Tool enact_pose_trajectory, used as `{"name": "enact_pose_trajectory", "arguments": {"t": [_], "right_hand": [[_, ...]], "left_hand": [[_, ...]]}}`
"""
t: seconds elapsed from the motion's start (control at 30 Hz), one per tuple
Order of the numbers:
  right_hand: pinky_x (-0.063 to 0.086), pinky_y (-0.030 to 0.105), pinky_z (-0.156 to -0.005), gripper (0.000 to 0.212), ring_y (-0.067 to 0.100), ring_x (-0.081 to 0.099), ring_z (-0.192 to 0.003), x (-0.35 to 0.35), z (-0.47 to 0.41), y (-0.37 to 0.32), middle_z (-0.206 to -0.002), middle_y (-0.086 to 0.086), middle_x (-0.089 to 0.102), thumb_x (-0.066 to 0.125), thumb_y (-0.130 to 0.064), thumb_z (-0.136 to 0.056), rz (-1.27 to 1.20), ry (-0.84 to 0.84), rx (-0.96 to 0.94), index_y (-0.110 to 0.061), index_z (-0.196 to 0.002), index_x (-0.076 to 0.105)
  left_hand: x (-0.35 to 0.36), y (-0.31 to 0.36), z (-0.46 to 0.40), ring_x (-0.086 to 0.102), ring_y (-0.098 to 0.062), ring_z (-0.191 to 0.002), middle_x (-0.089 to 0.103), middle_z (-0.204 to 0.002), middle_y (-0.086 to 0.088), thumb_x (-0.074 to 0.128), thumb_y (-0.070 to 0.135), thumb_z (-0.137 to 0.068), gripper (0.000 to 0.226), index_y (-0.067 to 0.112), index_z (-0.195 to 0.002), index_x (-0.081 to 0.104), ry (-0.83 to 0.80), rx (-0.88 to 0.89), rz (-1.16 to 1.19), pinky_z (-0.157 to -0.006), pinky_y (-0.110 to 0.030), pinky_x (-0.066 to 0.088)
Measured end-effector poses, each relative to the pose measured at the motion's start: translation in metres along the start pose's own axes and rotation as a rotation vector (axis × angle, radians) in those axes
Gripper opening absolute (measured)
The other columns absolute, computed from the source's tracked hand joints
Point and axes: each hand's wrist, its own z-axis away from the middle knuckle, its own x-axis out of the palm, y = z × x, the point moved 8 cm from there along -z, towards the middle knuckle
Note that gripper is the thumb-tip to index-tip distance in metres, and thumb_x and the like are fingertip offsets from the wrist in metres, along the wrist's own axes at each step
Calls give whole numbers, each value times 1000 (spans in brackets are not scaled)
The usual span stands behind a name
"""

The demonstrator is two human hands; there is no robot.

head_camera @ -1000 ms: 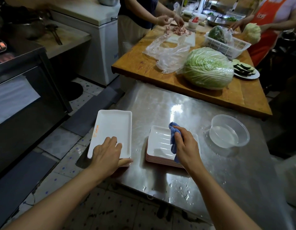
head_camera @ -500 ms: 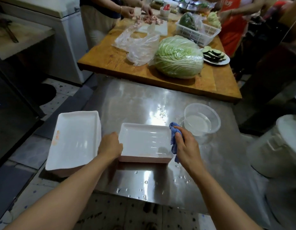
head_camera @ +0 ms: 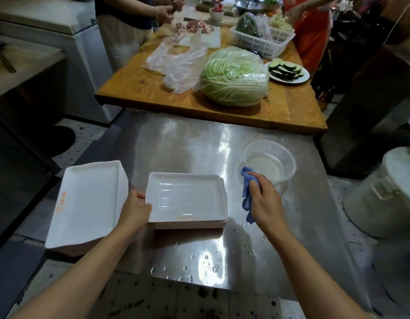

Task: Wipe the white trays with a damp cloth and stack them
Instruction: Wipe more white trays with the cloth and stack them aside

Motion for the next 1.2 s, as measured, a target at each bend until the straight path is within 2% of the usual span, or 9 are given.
{"name": "enact_pose_trajectory", "arguments": {"t": [0.1,0.23,0.3,0.4,0.47,0.63,0.83,1.0,1.2], "right_hand": [[42,7,-51,28,-3,57,-53,-13,-4,2,-70,-18,59,38,-17,-99,13,36,-2,-6,-87,62],[39,1,-53,31,-9,56,-58,-34,-10,-3,-66,-15,55,38,-14,-100,14,96,-37,-38,-87,53],[40,1,-55,26,-8,56,-62,-44,-14,0,-72,-14,54,37,-16,-101,35,118,-28,-35,-94,54],[41,4,-61,26,-1,57,-63,-62,-19,7,-70,-6,56,37,-14,-100,50,153,-4,-13,-101,63],[44,18,-70,26,6,57,-68,-72,-21,12,-67,-2,56,37,-15,-100,29,155,25,-15,-101,63],[43,25,-76,27,14,56,-83,-95,-23,23,-78,-7,59,36,-13,-100,1,173,67,-20,-106,61],[42,25,-82,26,14,54,-95,-113,-22,34,-93,-12,59,36,-15,-100,-5,208,111,-27,-105,59],[45,33,-89,28,15,55,-100,-120,-24,41,-116,2,60,36,-18,-100,7,210,133,-22,-116,59],[42,22,-74,29,7,56,-86,-117,-22,44,-103,-14,58,38,-21,-100,28,210,131,-27,-126,49]], "left_hand": [[0,21,3,58,-21,-85,59,-92,-3,54,4,-83,23,13,-103,46,4,33,36,-70,-35,46],[16,73,6,61,-24,-85,56,-94,-3,56,-1,-84,30,14,-105,39,8,91,139,-64,-40,57],[31,104,9,58,-21,-82,52,-96,-5,52,-8,-85,33,12,-105,35,-33,128,265,-48,-32,55],[54,150,13,55,-16,-82,49,-98,-4,53,-8,-85,38,17,-104,31,-38,241,231,-44,-23,50],[67,179,18,52,-11,-80,45,-96,2,57,-4,-84,42,21,-104,30,-11,331,151,-42,-15,47],[97,230,32,55,-25,-86,47,-83,6,52,-5,-77,39,20,-97,31,23,486,50,-63,-45,57],[121,259,49,57,-33,-82,53,-84,-3,47,-2,-78,34,20,-97,29,58,589,-55,-66,-47,52],[131,266,57,57,-32,-83,53,-88,-7,47,-5,-79,34,16,-99,29,48,625,-62,-65,-46,53],[127,258,56,55,-28,-83,49,-84,0,50,-5,-79,35,17,-99,31,49,592,-33,-64,-42,54]]}}
